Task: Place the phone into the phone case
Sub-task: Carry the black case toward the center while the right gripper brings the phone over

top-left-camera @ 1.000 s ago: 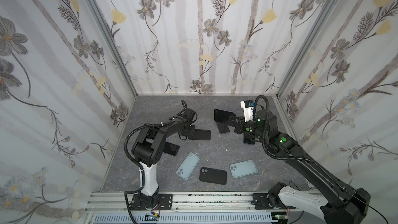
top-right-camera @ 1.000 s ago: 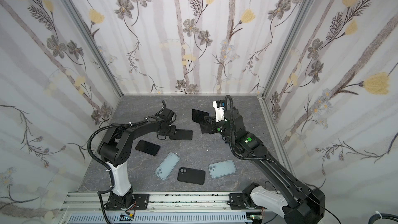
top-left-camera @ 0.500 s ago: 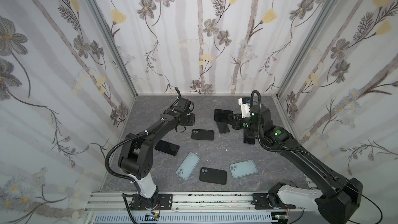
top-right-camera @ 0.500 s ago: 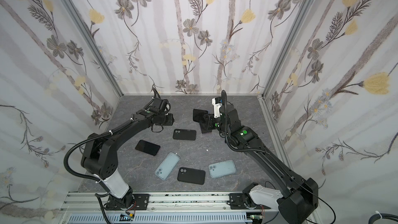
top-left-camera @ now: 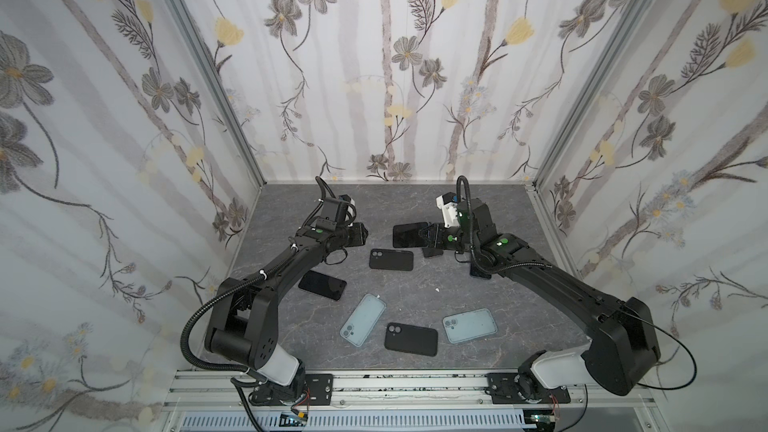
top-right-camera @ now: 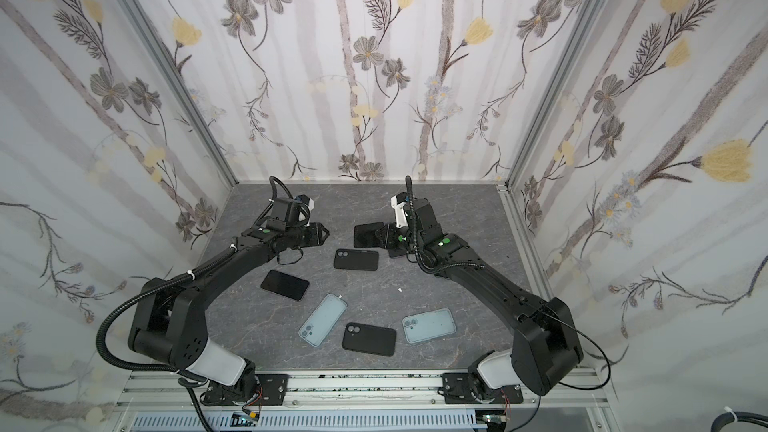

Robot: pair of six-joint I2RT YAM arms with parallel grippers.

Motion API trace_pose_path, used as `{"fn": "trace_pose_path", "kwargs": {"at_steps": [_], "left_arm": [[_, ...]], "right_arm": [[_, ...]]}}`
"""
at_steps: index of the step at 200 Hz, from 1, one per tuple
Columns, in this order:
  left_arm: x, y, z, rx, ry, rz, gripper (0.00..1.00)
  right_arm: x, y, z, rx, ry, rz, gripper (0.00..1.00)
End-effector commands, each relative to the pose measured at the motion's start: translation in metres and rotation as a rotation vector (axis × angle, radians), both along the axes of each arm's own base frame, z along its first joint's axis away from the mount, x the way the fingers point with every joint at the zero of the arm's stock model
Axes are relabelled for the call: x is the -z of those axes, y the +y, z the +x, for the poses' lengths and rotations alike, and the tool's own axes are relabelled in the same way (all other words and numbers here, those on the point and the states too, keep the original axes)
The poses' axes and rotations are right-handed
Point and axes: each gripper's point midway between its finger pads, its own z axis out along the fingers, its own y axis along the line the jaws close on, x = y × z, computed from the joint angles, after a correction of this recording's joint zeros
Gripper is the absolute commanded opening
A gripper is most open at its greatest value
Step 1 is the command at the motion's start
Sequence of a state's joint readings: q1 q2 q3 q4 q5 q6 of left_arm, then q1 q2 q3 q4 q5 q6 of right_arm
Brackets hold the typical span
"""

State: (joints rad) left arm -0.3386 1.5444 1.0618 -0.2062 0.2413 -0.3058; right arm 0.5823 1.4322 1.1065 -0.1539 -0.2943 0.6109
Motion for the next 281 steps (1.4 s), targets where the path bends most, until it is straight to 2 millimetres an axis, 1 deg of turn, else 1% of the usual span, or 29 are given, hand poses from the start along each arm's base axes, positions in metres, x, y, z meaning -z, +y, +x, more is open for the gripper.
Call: {"fn": "trace_pose_path", "kwargs": {"at_steps": [1,18,37,53,73,109,128,133,153,188,214,228,266,281], "left_arm": [[-0.022,-0.011,0.010,0.035,-0.138,-0.076,0.46],[-0.024,-0.008,0.009,0.030,-0.158,-0.068,0.48],[-0.031,-0.006,0.007,0.030,-0.184,-0.066,0.50],[-0.036,-0.006,0.005,0.028,-0.210,-0.077,0.51],[-0.037,-0.007,0.005,0.025,-0.222,-0.094,0.52],[-0.026,-0.014,0.007,0.032,-0.171,-0.133,0.53],[-0.025,-0.021,0.006,0.041,-0.151,-0.172,0.53],[-0.025,-0.022,0.006,0.041,-0.148,-0.180,0.53],[-0.022,-0.028,0.003,0.050,-0.143,-0.175,0.53],[-0.005,-0.027,-0.003,0.049,-0.139,-0.139,0.53],[0.000,-0.029,-0.005,0.050,-0.142,-0.142,0.54],[-0.001,-0.032,-0.003,0.059,-0.140,-0.149,0.54],[0.007,-0.037,-0.001,0.061,-0.098,-0.167,0.54],[0.010,-0.037,-0.001,0.056,-0.081,-0.171,0.54]], "right_arm": [[-0.007,0.019,0.002,-0.057,0.005,0.097,0.00],[0.003,0.025,0.001,-0.082,0.040,0.104,0.00],[0.012,0.029,0.000,-0.099,0.065,0.111,0.00],[0.019,0.030,0.001,-0.100,0.077,0.113,0.00],[0.026,0.032,0.001,-0.101,0.090,0.115,0.00],[0.037,0.034,0.004,-0.109,0.123,0.120,0.00],[0.030,0.038,0.003,-0.128,0.122,0.138,0.00],[0.041,0.040,0.005,-0.128,0.148,0.126,0.00],[0.040,0.041,0.005,-0.136,0.152,0.127,0.00],[0.044,0.039,0.005,-0.135,0.157,0.121,0.00],[0.049,0.039,0.004,-0.138,0.171,0.116,0.00],[0.052,0.037,0.004,-0.135,0.174,0.112,0.00],[0.066,0.036,0.005,-0.124,0.203,0.105,0.00],[0.068,0.036,0.008,-0.120,0.207,0.107,0.00]]}}
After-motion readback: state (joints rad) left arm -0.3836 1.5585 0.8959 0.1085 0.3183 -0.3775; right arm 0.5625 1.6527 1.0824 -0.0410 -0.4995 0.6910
